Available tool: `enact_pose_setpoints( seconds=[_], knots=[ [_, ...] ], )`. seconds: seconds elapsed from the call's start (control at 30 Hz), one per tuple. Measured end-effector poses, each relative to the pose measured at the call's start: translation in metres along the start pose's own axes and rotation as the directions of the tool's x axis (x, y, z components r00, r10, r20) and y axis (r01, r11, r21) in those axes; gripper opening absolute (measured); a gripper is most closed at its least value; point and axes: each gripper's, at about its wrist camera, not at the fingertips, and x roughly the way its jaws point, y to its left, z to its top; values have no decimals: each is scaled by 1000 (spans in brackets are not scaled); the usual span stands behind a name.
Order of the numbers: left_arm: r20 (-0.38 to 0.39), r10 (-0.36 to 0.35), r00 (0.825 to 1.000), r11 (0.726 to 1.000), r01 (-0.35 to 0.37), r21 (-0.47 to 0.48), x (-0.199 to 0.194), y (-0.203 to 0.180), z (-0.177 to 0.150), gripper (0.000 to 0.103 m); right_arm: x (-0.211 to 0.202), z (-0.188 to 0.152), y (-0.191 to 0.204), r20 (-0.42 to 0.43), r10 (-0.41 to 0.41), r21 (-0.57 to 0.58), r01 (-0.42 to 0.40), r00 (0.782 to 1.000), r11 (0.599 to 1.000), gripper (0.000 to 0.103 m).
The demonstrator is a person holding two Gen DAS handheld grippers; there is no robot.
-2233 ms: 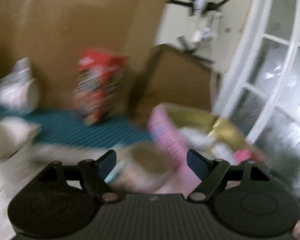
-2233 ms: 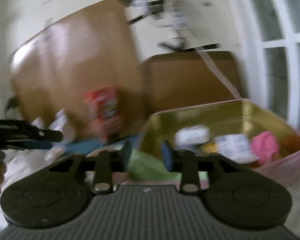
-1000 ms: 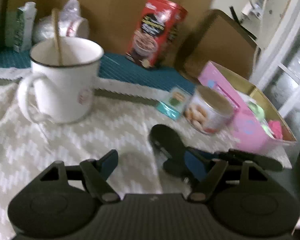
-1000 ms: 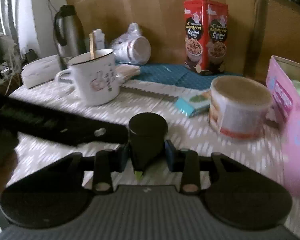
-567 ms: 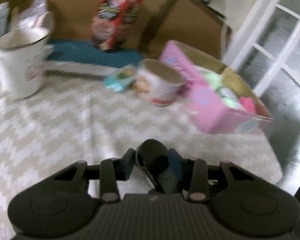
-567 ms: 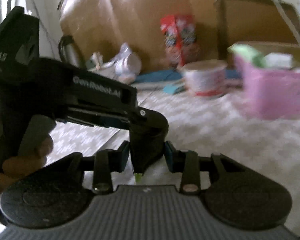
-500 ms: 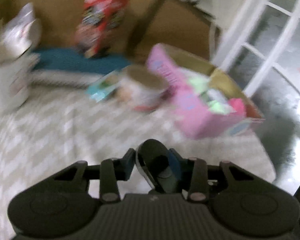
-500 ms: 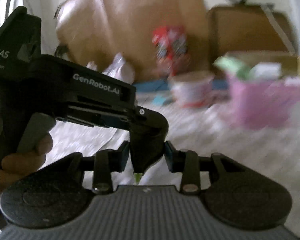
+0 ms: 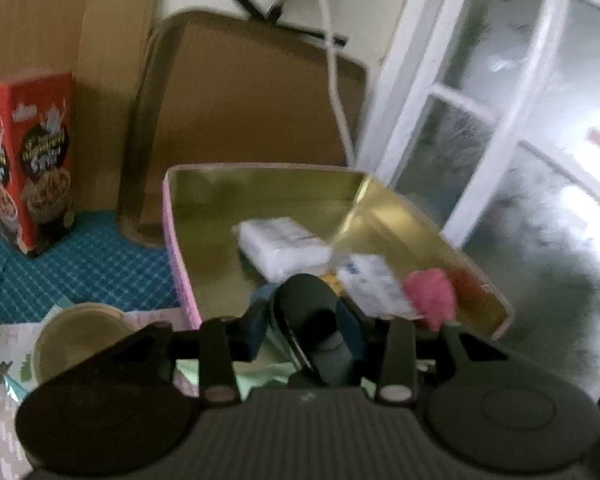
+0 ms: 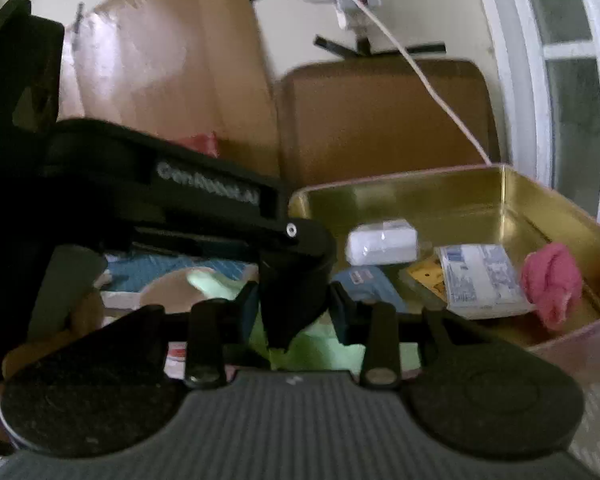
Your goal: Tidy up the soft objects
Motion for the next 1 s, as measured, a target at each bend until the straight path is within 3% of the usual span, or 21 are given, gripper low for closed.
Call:
enact_pose_setpoints(
  seconds=[0.13, 0.2, 0.3, 0.4, 0.6, 0.8, 0.9, 1.0],
  knots=[
    [-59, 45, 997, 999, -46, -18, 29, 4, -3, 51, 20, -1, -7, -79, -65, -46, 61, 995, 997, 41],
    [-71, 55, 996, 998, -56, -8, 34, 2, -7, 62, 22, 1, -11, -82, -139, -97, 131, 987, 987, 41],
    [-49, 75, 996, 997, -74, 30, 30, -3, -12, 64, 23, 3, -22, -73, -284, -127, 273, 956, 954, 44],
    [-28, 75, 997, 997, -74, 39, 20, -8, -13, 64, 14, 6, -39, -67, -295, -47, 292, 953, 955, 45],
    [25, 77, 997, 995, -78, 54, -17, -8, -23, 64, -38, 2, -27, 68, -274, 12, 274, 959, 962, 48],
    [47, 111, 993, 993, -113, 44, -77, 32, -62, 64, -49, -4, 18, 95, -127, 40, 124, 987, 991, 48],
    [44, 158, 987, 987, -159, 28, -112, 73, -95, 64, -31, -2, 53, 21, 38, 33, -38, 999, 999, 47],
    [44, 229, 972, 973, -229, 0, -144, 117, -124, 64, 4, 6, 83, -77, 175, 76, -169, 982, 983, 47]
  ],
)
